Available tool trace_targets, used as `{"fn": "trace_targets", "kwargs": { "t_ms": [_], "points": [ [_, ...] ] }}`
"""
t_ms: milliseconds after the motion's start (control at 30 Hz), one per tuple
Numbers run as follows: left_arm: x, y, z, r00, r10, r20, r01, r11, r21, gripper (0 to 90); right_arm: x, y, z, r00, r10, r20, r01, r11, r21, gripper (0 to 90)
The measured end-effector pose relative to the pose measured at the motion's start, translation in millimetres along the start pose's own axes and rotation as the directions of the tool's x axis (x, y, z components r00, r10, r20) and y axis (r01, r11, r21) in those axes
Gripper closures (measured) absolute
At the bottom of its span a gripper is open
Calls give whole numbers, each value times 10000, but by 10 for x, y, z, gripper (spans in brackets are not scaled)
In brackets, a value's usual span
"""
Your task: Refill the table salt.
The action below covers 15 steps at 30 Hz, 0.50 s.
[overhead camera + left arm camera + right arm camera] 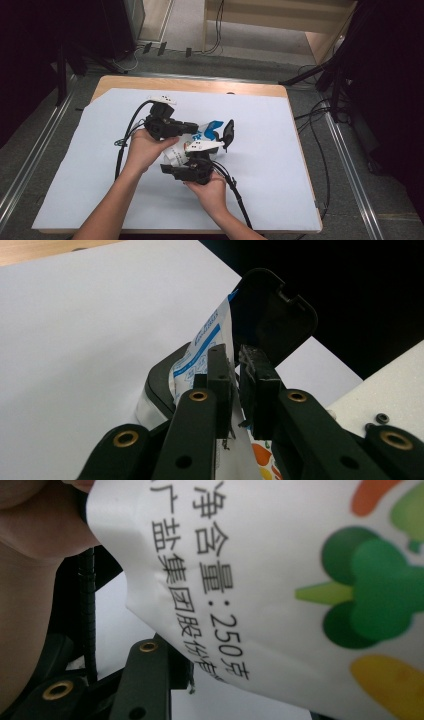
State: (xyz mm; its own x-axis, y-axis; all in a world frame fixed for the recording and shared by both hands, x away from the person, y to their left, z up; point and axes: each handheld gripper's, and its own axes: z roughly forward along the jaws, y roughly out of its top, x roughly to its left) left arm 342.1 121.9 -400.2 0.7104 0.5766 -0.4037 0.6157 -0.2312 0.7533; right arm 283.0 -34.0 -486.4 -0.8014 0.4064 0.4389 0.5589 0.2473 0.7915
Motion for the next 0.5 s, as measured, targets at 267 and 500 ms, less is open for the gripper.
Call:
{"fn": "trace_targets", "kwargs": {
  "t_ms": [267, 500],
  "points": [
    [-2, 2, -7, 10000, 55, -36, -55, 10000, 62, 825, -6, 6, -5, 9999, 130, -103, -130, 9999, -60, 602],
    [-10, 0, -8, 10000, 61, -1, -61, 10000, 29, 824, -2, 7, -5, 9999, 75, -67, -75, 10000, -49, 602]
  ]
}}
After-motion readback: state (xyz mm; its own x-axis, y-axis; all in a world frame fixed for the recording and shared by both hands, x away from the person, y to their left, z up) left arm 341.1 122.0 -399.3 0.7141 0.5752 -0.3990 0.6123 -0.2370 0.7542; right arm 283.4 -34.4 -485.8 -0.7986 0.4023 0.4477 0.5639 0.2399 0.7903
